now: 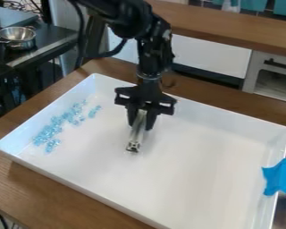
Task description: Sweep into pile
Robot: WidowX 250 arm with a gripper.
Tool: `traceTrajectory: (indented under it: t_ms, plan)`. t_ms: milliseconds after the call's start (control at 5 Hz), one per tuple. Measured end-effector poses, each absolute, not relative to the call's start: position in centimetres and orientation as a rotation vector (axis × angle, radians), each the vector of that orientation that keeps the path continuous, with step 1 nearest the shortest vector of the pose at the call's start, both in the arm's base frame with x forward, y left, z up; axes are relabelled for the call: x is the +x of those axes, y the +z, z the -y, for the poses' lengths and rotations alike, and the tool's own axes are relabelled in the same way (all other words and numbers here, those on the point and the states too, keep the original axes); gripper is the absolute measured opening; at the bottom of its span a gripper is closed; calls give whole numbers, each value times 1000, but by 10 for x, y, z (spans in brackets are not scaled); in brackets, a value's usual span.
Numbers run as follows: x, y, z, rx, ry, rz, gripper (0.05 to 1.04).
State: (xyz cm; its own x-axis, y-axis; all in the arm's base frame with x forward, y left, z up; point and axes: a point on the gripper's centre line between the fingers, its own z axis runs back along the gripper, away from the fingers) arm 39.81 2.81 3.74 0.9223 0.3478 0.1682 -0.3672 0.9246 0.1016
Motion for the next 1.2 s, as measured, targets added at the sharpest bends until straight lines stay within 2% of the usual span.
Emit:
traceTrajectory:
  t_ms: [600, 1200]
  plan:
    - [414, 34, -36, 140, 402, 149, 388]
    - [409, 32, -75, 180, 524, 146, 388]
